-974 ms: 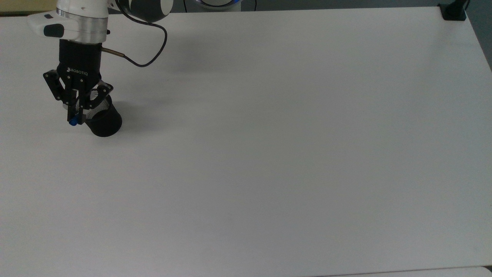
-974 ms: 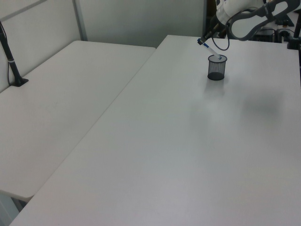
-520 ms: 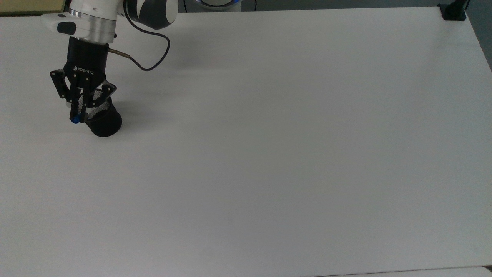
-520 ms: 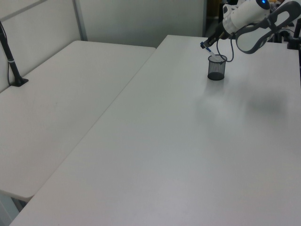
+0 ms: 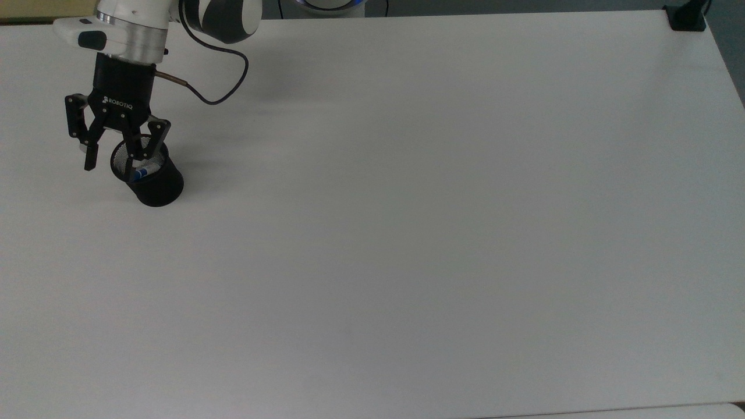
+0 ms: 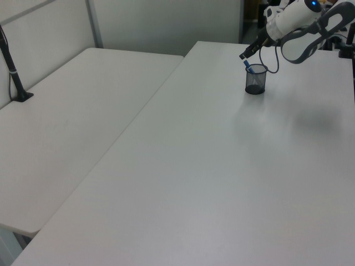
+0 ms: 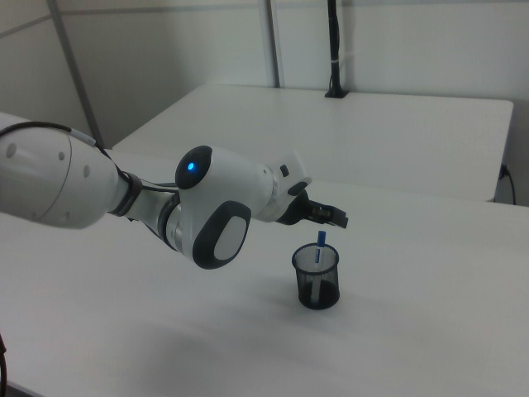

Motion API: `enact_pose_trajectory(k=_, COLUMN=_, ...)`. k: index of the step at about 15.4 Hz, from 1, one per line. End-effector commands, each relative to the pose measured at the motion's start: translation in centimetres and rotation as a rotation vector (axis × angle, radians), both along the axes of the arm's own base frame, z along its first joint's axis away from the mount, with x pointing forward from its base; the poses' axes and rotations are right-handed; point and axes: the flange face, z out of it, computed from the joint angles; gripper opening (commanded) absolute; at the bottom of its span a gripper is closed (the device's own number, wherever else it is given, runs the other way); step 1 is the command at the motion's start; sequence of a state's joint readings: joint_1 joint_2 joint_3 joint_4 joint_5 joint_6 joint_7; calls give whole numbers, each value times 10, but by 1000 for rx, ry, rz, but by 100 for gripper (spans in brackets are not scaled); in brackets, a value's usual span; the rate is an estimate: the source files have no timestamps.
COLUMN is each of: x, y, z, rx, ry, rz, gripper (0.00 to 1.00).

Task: Insert the marker
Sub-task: 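Lower the marker into the cup and open the gripper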

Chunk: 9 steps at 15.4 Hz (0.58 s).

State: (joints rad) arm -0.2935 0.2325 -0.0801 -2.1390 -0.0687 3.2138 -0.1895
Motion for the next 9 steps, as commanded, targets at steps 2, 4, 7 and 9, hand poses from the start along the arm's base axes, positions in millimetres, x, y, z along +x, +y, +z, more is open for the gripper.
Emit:
enact_pose_trajectory(k=2, x=-6, y=2, z=13, rx=37, ry=-38, rz=-39, gripper=100)
enact_pose_trajectory(k=4, x=-9, y=3, z=26, rx=59, ry=21, rz=-46, gripper=100)
enact_pose_trajectory(k=7, x=-21, y=-3, z=54, rx=90, ry=131, rz=-62, gripper=100)
enact_pose_trajectory(k=9, x=-27, y=-18, z=78, rx=90, ry=209, rz=-66, gripper=100)
